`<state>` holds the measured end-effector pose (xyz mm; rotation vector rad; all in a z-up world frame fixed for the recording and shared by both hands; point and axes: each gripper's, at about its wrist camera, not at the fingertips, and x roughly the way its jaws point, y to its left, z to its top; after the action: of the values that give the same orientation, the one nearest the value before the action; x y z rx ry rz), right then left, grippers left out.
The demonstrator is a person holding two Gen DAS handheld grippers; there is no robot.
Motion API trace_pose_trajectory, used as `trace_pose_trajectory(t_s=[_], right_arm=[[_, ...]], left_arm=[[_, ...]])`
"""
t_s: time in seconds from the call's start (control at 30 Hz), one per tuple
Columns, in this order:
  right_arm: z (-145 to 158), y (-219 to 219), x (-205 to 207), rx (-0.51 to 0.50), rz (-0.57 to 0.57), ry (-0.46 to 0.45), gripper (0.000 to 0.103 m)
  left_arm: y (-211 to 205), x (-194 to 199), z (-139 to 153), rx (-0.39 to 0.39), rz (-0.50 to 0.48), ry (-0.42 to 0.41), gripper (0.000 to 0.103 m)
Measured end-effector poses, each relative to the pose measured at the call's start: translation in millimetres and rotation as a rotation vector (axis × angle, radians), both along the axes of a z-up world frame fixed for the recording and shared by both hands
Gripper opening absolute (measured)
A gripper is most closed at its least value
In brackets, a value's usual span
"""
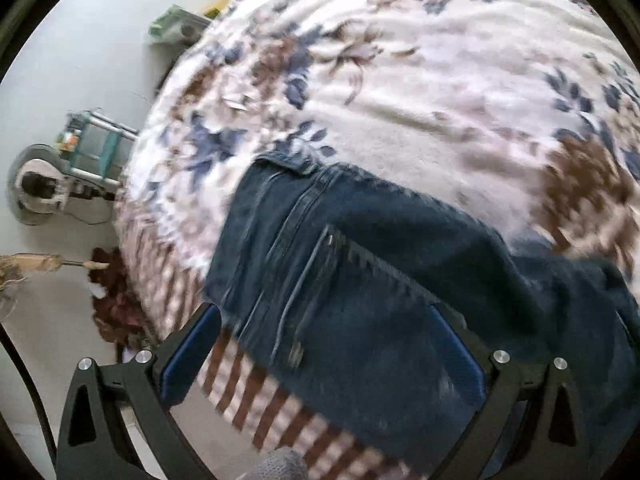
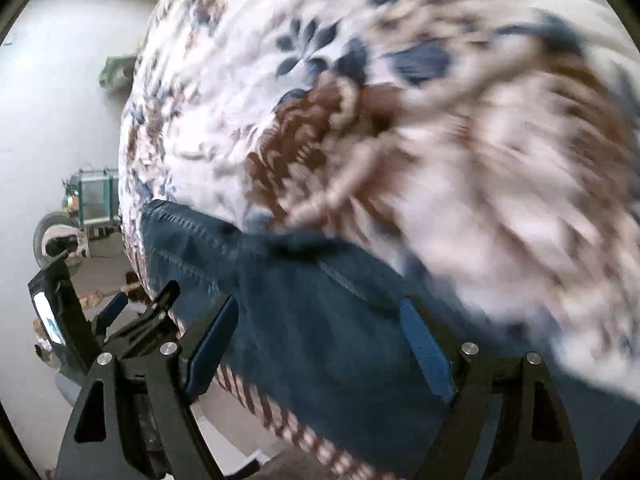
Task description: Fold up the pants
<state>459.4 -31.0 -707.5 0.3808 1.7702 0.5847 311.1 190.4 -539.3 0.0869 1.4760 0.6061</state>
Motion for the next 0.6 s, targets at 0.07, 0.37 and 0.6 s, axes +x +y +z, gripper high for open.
trace_pose_trajectory(t_s=[0.07,0.37,0.6], right_arm=[[-25.1,27.1,9.5,-0.029,0.057,0.039,0.085],[-90.8,89.6,20.1,-0.218,0.238,0.257,0.103],[-83.2,112.9,27.4,-0.298,0.276,0.371,0.103]], left_arm=[[9.5,9.9,-22.7,-0.021,-0.018,0.032,0.103],[18.8,22.3,-50.7,-0.115,-0.055,0.076,0.103],[33.9,23.9,-54.6,-0.202,-0.038,0.090,0.103]])
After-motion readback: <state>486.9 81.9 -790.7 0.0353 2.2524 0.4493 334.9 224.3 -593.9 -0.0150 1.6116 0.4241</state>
